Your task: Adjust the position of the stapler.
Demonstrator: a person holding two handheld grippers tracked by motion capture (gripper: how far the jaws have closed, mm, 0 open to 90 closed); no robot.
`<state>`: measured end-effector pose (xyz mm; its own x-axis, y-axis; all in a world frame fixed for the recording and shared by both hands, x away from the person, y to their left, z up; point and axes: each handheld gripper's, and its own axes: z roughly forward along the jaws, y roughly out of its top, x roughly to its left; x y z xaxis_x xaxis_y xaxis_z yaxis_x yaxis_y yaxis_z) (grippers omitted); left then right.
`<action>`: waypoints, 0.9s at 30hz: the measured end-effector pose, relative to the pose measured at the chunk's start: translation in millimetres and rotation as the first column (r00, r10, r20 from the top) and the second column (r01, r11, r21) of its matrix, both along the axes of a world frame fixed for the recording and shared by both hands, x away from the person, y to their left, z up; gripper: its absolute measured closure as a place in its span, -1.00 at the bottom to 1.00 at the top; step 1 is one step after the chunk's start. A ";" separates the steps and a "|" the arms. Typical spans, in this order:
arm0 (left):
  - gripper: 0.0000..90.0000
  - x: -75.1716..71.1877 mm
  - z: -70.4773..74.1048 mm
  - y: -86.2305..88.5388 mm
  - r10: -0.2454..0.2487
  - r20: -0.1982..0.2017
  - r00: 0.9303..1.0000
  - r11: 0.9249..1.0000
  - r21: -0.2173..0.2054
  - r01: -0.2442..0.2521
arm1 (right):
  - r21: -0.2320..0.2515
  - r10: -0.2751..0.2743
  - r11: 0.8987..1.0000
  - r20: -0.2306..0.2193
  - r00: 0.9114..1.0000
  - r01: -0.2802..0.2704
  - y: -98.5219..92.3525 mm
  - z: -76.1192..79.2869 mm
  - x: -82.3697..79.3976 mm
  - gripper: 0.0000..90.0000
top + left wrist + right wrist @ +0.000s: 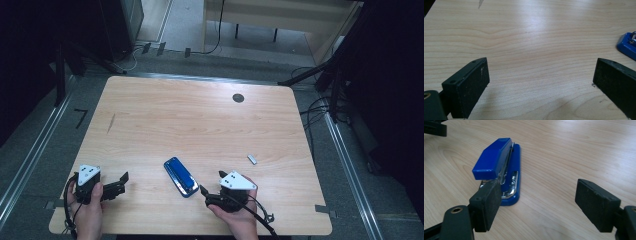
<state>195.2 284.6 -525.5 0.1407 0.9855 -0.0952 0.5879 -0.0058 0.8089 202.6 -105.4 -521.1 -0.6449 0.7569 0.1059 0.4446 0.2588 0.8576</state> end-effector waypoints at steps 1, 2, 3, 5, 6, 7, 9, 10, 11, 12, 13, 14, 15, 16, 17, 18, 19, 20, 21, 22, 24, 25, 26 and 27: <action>-0.98 0.0 0.0 -0.2 0.000 0.000 1.000 1.000 0.000 0.000 | -0.001 0.006 1.000 -0.002 1.000 -0.006 2.9 -0.3 -0.5 -0.52; -0.98 0.1 -0.1 -0.4 0.001 0.000 1.000 1.000 0.003 -0.001 | -0.001 0.015 1.000 -0.006 1.000 -0.015 8.2 -1.0 -1.3 -0.52; -0.98 0.1 -0.1 -0.4 0.001 0.000 1.000 1.000 0.003 -0.001 | -0.001 0.015 1.000 -0.006 1.000 -0.015 8.2 -1.0 -1.3 -0.52; -0.98 0.1 -0.1 -0.5 0.000 -0.001 1.000 1.000 0.003 0.000 | 0.003 0.022 1.000 -0.012 1.000 -0.022 12.6 -1.4 -2.1 -0.49; -0.98 0.1 -0.1 -0.6 -0.001 -0.002 1.000 1.000 -0.001 0.001 | 0.003 0.031 1.000 -0.011 0.999 -0.031 17.5 -1.9 -2.3 -0.48; -0.98 0.2 -0.1 -0.9 -0.002 -0.001 1.000 1.000 0.001 0.002 | 0.003 0.031 1.000 -0.011 0.999 -0.031 17.5 -1.9 -2.3 -0.48; -0.98 0.3 -0.2 -1.9 -0.006 -0.003 1.000 1.000 0.005 0.006 | 0.004 0.040 0.999 -0.016 0.999 -0.040 22.2 -1.7 -2.7 -0.48; -0.98 0.5 -0.2 -2.3 -0.006 -0.005 1.000 1.000 0.005 0.006 | 0.002 0.047 0.999 -0.013 0.999 -0.047 24.0 -1.6 -2.6 -0.48; -0.98 0.6 -0.2 -2.4 -0.007 -0.005 1.000 1.000 0.005 0.007 | 0.003 0.057 0.998 -0.010 0.998 -0.057 27.7 -0.9 -2.7 -0.47; -0.98 0.8 -0.3 -2.4 -0.005 -0.006 1.000 1.000 0.006 0.006 | 0.006 0.060 0.998 -0.014 0.998 -0.060 29.3 -0.3 -3.0 -0.47; -0.98 1.0 -0.3 -2.3 -0.006 -0.009 1.000 1.000 0.005 0.006 | 0.006 0.060 0.998 -0.014 0.998 -0.060 29.3 -0.3 -3.0 -0.47; -0.98 1.1 -0.2 -2.2 -0.006 -0.010 1.000 1.000 0.004 0.006 | 0.003 0.064 0.998 -0.009 0.998 -0.064 30.8 -0.2 -2.7 -0.47; -0.98 1.2 -0.3 -2.2 -0.006 -0.010 1.000 1.000 0.005 0.006 | 0.006 0.071 0.997 -0.014 0.997 -0.071 32.5 -0.1 -2.6 -0.46; -0.98 1.2 -0.3 -2.2 -0.008 -0.010 1.000 1.000 0.005 0.008 | 0.006 0.079 0.997 -0.014 0.997 -0.079 34.7 -0.6 -2.4 -0.45; -0.98 1.2 -0.3 -2.2 -0.008 -0.010 1.000 1.000 0.005 0.008 | 0.006 0.079 0.997 -0.014 0.997 -0.079 34.7 -0.6 -2.4 -0.45; -0.98 1.2 -0.3 -2.3 -0.008 -0.010 1.000 1.000 0.005 0.008 | 0.007 0.087 0.996 -0.018 0.996 -0.087 37.8 -1.8 -2.2 -0.42; -0.98 1.3 -0.3 -2.4 -0.008 -0.011 1.000 1.000 0.005 0.008 | 0.007 0.087 0.996 -0.018 0.996 -0.087 37.8 -1.8 -2.2 -0.42; -0.98 1.3 -0.3 -2.6 -0.008 -0.011 1.000 1.000 0.008 0.008 | 0.003 0.088 0.996 -0.020 0.996 -0.088 39.3 -2.6 -2.1 -0.40; -0.98 1.3 -0.3 -2.7 -0.009 -0.011 1.000 1.000 0.009 0.009 | 0.004 0.090 0.996 -0.024 0.996 -0.090 40.7 -3.4 -1.9 -0.37; -0.98 1.1 -0.2 -3.1 -0.009 -0.011 1.000 1.000 0.012 0.010 | 0.003 0.092 0.996 -0.029 0.995 -0.092 43.3 -5.3 -0.7 -0.33; -0.98 1.2 -0.3 -3.3 -0.010 -0.011 1.000 1.000 0.014 0.010 | 0.001 0.088 0.996 -0.030 0.996 -0.088 44.6 -6.4 0.4 -0.31; -0.98 1.0 -0.2 -3.6 -0.010 -0.008 1.000 1.000 0.017 0.010 | -0.002 0.087 0.996 -0.034 0.996 -0.088 45.6 -7.4 1.6 -0.28; -0.98 0.7 -0.1 -3.5 -0.010 -0.004 1.000 1.000 0.013 0.010 | 0.000 0.087 0.996 -0.039 0.995 -0.088 47.2 -8.5 3.5 -0.24; -0.98 0.4 0.0 -3.4 -0.013 0.004 1.000 1.000 -0.006 0.013 | -0.002 0.090 0.996 -0.042 0.995 -0.090 48.2 -9.1 4.9 -0.22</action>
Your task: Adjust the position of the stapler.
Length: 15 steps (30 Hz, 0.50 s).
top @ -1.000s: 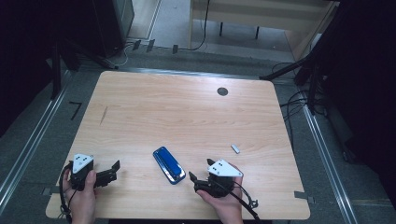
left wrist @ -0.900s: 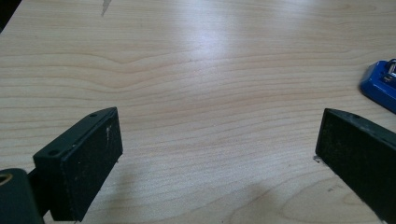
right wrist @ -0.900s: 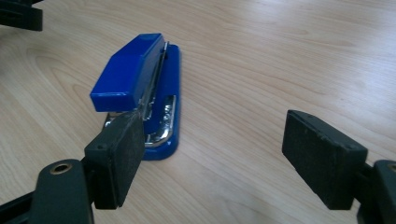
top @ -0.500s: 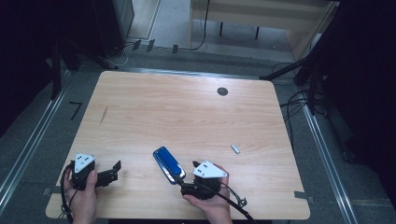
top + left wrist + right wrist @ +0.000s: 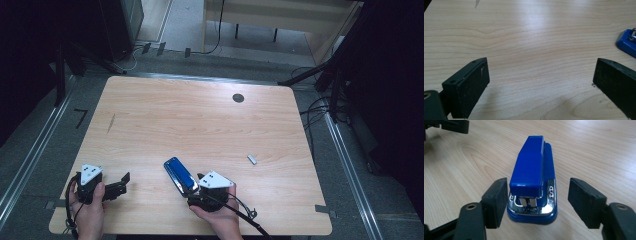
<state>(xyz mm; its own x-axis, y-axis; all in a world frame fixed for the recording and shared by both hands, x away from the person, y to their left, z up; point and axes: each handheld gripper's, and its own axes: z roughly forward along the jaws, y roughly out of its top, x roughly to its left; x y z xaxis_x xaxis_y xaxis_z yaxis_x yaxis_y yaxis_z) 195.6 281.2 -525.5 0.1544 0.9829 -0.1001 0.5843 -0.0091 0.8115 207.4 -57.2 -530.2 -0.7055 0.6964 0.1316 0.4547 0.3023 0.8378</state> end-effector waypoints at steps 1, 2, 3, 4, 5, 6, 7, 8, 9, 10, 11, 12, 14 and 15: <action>-0.98 0.0 -0.1 -2.0 0.001 0.004 1.000 1.000 0.006 -0.001 | -0.009 -0.002 1.000 -0.002 1.000 0.002 4.0 -1.2 3.7 -0.14; -0.98 0.0 -0.1 -3.6 -0.003 0.007 1.000 1.000 0.020 0.003 | -0.013 -0.001 1.000 -0.005 1.000 0.001 5.3 -1.4 4.9 -0.12; -0.98 -0.1 0.1 -5.4 -0.008 0.007 1.000 1.000 0.025 0.008 | -0.014 0.001 1.000 -0.008 1.000 -0.001 7.1 -1.8 6.5 -0.08; -0.98 -0.1 0.1 -5.4 -0.008 0.007 1.000 1.000 0.025 0.008 | -0.014 0.001 1.000 -0.008 1.000 -0.001 7.1 -1.8 6.5 -0.08; -0.98 -0.1 0.0 -7.0 -0.016 0.009 1.000 0.999 0.032 0.016 | -0.015 0.005 1.000 -0.007 1.000 -0.005 8.8 -2.4 7.9 -0.04; -0.98 -0.1 0.0 -8.8 -0.022 0.011 1.000 0.999 0.038 0.021 | -0.017 0.008 1.000 -0.005 1.000 -0.008 10.6 -3.0 9.0 -0.02; -0.98 0.0 -0.1 -11.8 -0.030 0.013 0.999 0.998 0.047 0.029 | -0.022 0.010 1.000 -0.008 1.000 -0.010 14.0 -3.7 10.8 0.03; -0.98 0.0 -0.1 -11.8 -0.030 0.013 0.999 0.998 0.047 0.029 | -0.022 0.010 1.000 -0.008 1.000 -0.010 14.0 -3.7 10.8 0.03; -0.98 0.1 -0.1 -12.7 -0.035 0.013 0.999 0.998 0.051 0.034 | -0.024 0.006 1.000 -0.002 1.000 -0.006 16.7 -3.5 11.6 0.09; -0.98 -0.1 0.0 -13.8 -0.035 0.013 0.999 0.998 0.056 0.034 | -0.024 0.006 1.000 -0.002 1.000 -0.006 16.7 -3.5 11.6 0.09; -0.98 -0.2 0.0 -14.5 -0.037 0.014 0.999 0.998 0.054 0.037 | -0.021 0.008 1.000 -0.004 1.000 -0.008 17.9 -3.4 11.9 0.15; -0.98 -0.3 0.0 -14.8 -0.038 0.014 0.999 0.998 0.051 0.037 | -0.020 0.013 1.000 0.000 1.000 -0.013 19.6 -3.7 12.2 0.20; -0.98 -0.5 0.0 -15.3 -0.041 0.017 0.999 0.998 0.045 0.040 | -0.029 0.012 1.000 0.010 1.000 -0.011 22.5 -3.8 12.3 0.27; -0.98 -0.5 -0.2 -15.4 -0.042 0.021 0.999 0.998 0.039 0.041 | -0.029 0.010 1.000 0.010 1.000 -0.010 23.5 -3.9 12.6 0.29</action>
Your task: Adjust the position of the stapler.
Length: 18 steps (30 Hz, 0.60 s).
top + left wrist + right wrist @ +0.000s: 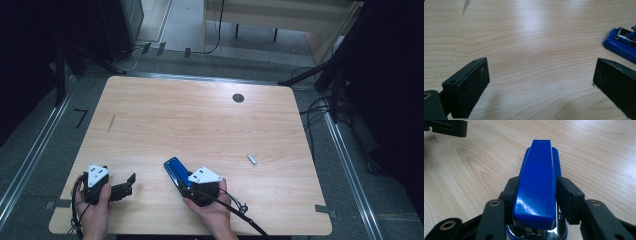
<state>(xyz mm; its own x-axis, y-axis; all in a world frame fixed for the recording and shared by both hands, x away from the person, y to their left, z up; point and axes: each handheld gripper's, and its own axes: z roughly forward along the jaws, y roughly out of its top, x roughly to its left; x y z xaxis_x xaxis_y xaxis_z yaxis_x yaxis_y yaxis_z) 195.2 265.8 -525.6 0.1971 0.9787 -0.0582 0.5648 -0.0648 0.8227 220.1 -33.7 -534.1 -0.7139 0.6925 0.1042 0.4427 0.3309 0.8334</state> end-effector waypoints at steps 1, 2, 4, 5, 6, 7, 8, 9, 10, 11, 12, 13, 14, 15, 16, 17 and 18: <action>-0.98 -0.1 0.0 -0.2 0.001 0.002 1.000 1.000 -0.004 -0.001 | 0.000 0.002 1.000 -0.003 1.000 -0.002 1.1 -0.2 0.6 0.30; -0.98 -0.2 0.2 -0.8 0.003 0.002 1.000 1.000 -0.004 -0.003 | 0.000 0.001 1.000 -0.002 1.000 -0.001 2.2 -0.4 1.3 0.32; -0.98 -0.2 0.4 -1.8 -0.002 0.005 1.000 1.000 -0.006 0.002 | -0.011 0.000 1.000 0.001 1.000 0.000 5.4 -0.7 2.4 0.34; -0.98 -0.3 0.8 -2.7 -0.005 0.005 1.000 1.000 -0.008 0.005 | -0.016 -0.001 1.000 0.003 1.000 0.001 6.4 -0.7 2.8 0.35; -0.98 -0.4 1.1 -3.7 -0.006 0.006 1.000 1.000 -0.009 0.006 | -0.020 0.002 1.000 0.005 1.000 -0.002 7.3 -0.7 3.9 0.37; -0.98 -0.4 1.2 -4.7 -0.014 0.009 1.000 1.000 -0.012 0.014 | -0.020 0.002 1.000 0.001 1.000 -0.002 7.6 -0.6 5.0 0.37; -0.98 -0.2 1.1 -6.1 -0.020 0.008 1.000 1.000 -0.016 0.020 | -0.024 0.003 1.000 0.001 1.000 -0.003 8.0 -0.5 5.5 0.38; -0.98 0.1 1.1 -7.1 -0.029 0.005 1.000 0.999 -0.016 0.029 | -0.035 0.002 0.999 0.014 1.000 -0.002 8.4 -0.3 5.1 0.41; -0.98 1.1 1.0 -11.3 -0.054 -0.005 0.999 0.998 -0.024 0.054 | -0.063 0.001 0.998 0.049 0.999 0.002 9.2 -0.1 2.9 0.45; -0.98 1.1 1.0 -11.3 -0.054 -0.005 0.999 0.998 -0.024 0.054 | -0.063 0.001 0.998 0.049 0.999 0.002 9.2 -0.1 2.9 0.45; -0.98 1.5 1.0 -14.0 -0.068 -0.010 0.998 0.997 -0.024 0.068 | -0.067 0.010 0.998 0.051 0.999 -0.007 8.5 -0.3 2.3 0.47; -0.98 1.6 1.0 -17.0 -0.082 -0.012 0.997 0.996 -0.020 0.082 | -0.067 0.010 0.998 0.051 0.999 -0.007 8.5 -0.3 2.3 0.47; -0.98 1.4 1.3 -20.2 -0.096 -0.010 0.995 0.995 -0.018 0.096 | -0.065 0.019 0.998 0.048 0.999 -0.016 7.5 -0.4 2.4 0.47; -0.98 1.4 1.6 -23.2 -0.113 -0.008 0.994 0.993 -0.016 0.113 | -0.064 0.030 0.998 0.048 0.998 -0.027 6.6 -0.5 2.4 0.48; -0.98 0.9 2.1 -29.4 -0.145 -0.009 0.989 0.989 -0.012 0.145 | -0.063 0.043 0.997 0.048 0.998 -0.040 4.8 -0.7 2.4 0.48; -0.98 0.9 2.1 -29.4 -0.145 -0.009 0.989 0.989 -0.012 0.145 | -0.063 0.043 0.997 0.048 0.998 -0.040 4.8 -0.7 2.4 0.48; -0.98 0.9 2.0 -32.5 -0.159 -0.009 0.987 0.987 -0.009 0.159 | -0.059 0.051 0.997 0.044 0.998 -0.048 3.6 -0.7 2.4 0.48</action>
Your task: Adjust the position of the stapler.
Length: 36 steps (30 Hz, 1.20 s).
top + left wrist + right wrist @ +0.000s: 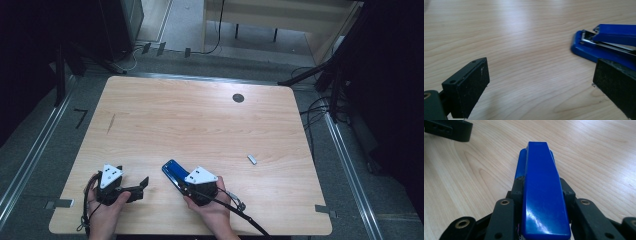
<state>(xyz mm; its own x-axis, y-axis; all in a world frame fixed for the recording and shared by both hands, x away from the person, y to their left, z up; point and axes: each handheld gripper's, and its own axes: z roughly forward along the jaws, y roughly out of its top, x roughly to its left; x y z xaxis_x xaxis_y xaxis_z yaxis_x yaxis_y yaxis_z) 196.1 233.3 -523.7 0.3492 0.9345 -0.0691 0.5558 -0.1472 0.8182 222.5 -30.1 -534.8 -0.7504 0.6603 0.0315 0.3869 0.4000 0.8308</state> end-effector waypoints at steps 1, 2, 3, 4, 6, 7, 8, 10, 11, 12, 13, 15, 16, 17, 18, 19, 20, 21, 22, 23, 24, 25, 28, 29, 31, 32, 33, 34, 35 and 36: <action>-0.98 0.0 -0.3 -3.1 -0.013 0.000 1.000 1.000 0.004 0.013 | 0.000 0.006 1.000 0.001 1.000 -0.006 -1.2 -0.1 0.1 0.48; -0.98 0.0 -0.4 -5.8 -0.029 -0.001 1.000 1.000 0.007 0.029 | -0.006 0.014 1.000 0.005 1.000 -0.014 -3.5 -0.1 -0.7 0.48; -0.98 0.0 -0.5 -8.5 -0.040 -0.002 0.999 0.999 0.010 0.040 | -0.006 0.014 1.000 0.005 1.000 -0.014 -3.5 -0.1 -0.7 0.48; -0.98 0.1 -0.8 -11.2 -0.054 -0.001 0.999 0.999 0.010 0.054 | -0.007 0.020 1.000 0.006 1.000 -0.020 -5.1 -0.1 -1.2 0.48; -0.90 -0.3 -1.2 -18.0 -0.061 0.007 0.998 0.998 0.025 0.061 | -0.008 0.029 1.000 0.009 1.000 -0.029 -8.9 -0.4 -2.6 0.48; -0.77 -0.2 -1.7 -20.2 -0.061 0.009 0.998 0.998 0.031 0.060 | -0.005 0.039 0.999 0.011 0.999 -0.039 -13.4 -0.9 -4.3 0.48; -0.71 -0.2 -1.9 -22.4 -0.064 0.006 0.998 0.998 0.030 0.063 | -0.007 0.045 0.999 0.014 0.999 -0.045 -16.1 -1.0 -5.4 0.48; -0.70 0.1 -2.5 -27.7 -0.078 0.004 0.997 0.997 0.021 0.078 | -0.007 0.052 0.999 0.016 0.998 -0.052 -18.9 -1.3 -6.2 0.48; -0.69 0.1 -2.7 -30.0 -0.086 0.002 0.996 0.996 0.021 0.086 | -0.006 0.060 0.998 0.016 0.998 -0.060 -22.5 -1.4 -7.4 0.48; -0.68 -0.2 -3.1 -33.9 -0.100 -0.002 0.995 0.995 0.015 0.100 | -0.007 0.075 0.997 0.016 0.997 -0.075 -28.6 -1.7 -9.1 0.48; -0.67 -0.2 -3.1 -33.9 -0.100 -0.002 0.995 0.995 0.015 0.100 | -0.007 0.075 0.997 0.016 0.997 -0.075 -28.6 -1.7 -9.1 0.48; -0.64 -0.2 -3.5 -38.5 -0.112 -0.003 0.994 0.994 0.012 0.112 | -0.007 0.089 0.996 0.016 0.996 -0.089 -34.8 -1.8 -11.0 0.48; -0.61 -0.3 -3.8 -43.2 -0.125 -0.004 0.992 0.992 0.006 0.125 | -0.008 0.099 0.995 0.017 0.995 -0.099 -39.9 -2.1 -12.7 0.48; -0.57 -0.3 -3.8 -43.2 -0.125 -0.004 0.992 0.992 0.006 0.125 | -0.008 0.099 0.995 0.017 0.995 -0.099 -39.9 -2.1 -12.7 0.48; -0.57 -0.3 -4.2 -46.4 -0.133 -0.006 0.991 0.991 0.006 0.133 | -0.008 0.106 0.994 0.017 0.994 -0.106 -42.9 -2.2 -13.6 0.48; -0.54 -0.5 -4.5 -48.6 -0.135 -0.011 0.991 0.991 0.005 0.135 | -0.008 0.111 0.994 0.018 0.994 -0.111 -46.2 -2.3 -14.6 0.48; -0.49 -0.3 -5.6 -53.9 -0.149 -0.021 0.989 0.989 0.017 0.149 | -0.012 0.119 0.993 0.022 0.993 -0.119 -51.0 -2.4 -16.2 0.48; -0.46 -0.3 -5.6 -53.9 -0.149 -0.021 0.989 0.989 0.017 0.149 | -0.012 0.119 0.993 0.022 0.993 -0.119 -51.0 -2.4 -16.2 0.48; -0.43 0.0 -5.9 -57.9 -0.156 -0.022 0.988 0.988 0.015 0.156 | -0.014 0.125 0.992 0.023 0.992 -0.125 -54.8 -2.5 -17.6 0.48; -0.39 0.0 -5.9 -57.9 -0.156 -0.022 0.988 0.988 0.015 0.156 | -0.014 0.125 0.992 0.023 0.992 -0.125 -54.8 -2.5 -17.6 0.48; -0.39 0.5 -6.0 -59.4 -0.158 -0.027 0.987 0.987 0.012 0.158 | -0.015 0.129 0.992 0.024 0.991 -0.129 -56.9 -2.5 -18.3 0.48; -0.35 1.1 -6.1 -60.0 -0.160 -0.028 0.987 0.987 0.011 0.161 | -0.015 0.134 0.991 0.022 0.991 -0.134 -59.7 -2.5 -19.4 0.48; -0.24 3.1 -6.1 -62.2 -0.158 -0.041 0.987 0.987 0.009 0.159 | -0.017 0.146 0.989 0.023 0.989 -0.146 -66.1 -2.7 -21.0 0.48; -0.20 4.1 -6.5 -63.0 -0.151 -0.044 0.988 0.988 0.008 0.152 | -0.013 0.151 0.988 0.022 0.988 -0.151 -68.2 -3.0 -21.2 0.48; -0.10 7.3 -7.0 -64.2 -0.119 -0.062 0.991 0.993 0.011 0.120 | -0.006 0.153 0.988 0.030 0.988 -0.153 -73.9 -4.0 -23.4 0.41; -0.07 7.3 -7.0 -64.2 -0.119 -0.062 0.991 0.993 0.011 0.120 | -0.006 0.153 0.988 0.030 0.988 -0.153 -73.9 -4.0 -23.4 0.41; -0.02 8.1 -7.2 -64.9 -0.119 -0.068 0.991 0.993 0.007 0.120 | -0.005 0.142 0.990 0.037 0.989 -0.142 -78.6 -3.4 -25.9 0.18; 0.04 8.6 -7.2 -66.0 -0.123 -0.071 0.990 0.992 0.010 0.124 | 0.002 0.136 0.991 0.041 0.990 -0.137 -82.2 -2.7 -27.2 0.17; 0.04 9.3 -7.3 -67.1 -0.134 -0.070 0.988 0.991 0.010 0.135 | 0.002 0.136 0.991 0.041 0.990 -0.137 -82.2 -2.7 -27.2 0.17; 0.28 10.9 -7.5 -69.2 -0.160 -0.076 0.984 0.987 0.002 0.161 | 0.027 0.125 0.992 0.048 0.991 -0.127 -91.6 -0.2 -31.4 0.19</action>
<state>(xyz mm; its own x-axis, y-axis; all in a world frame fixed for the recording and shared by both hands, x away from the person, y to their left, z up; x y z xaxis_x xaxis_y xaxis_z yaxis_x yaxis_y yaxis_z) 207.0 164.1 -531.2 0.4885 0.8675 -0.0941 0.5848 -0.2455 0.7731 191.2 -121.7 -535.0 -0.8286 0.5597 0.0139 0.2965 0.4176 0.8589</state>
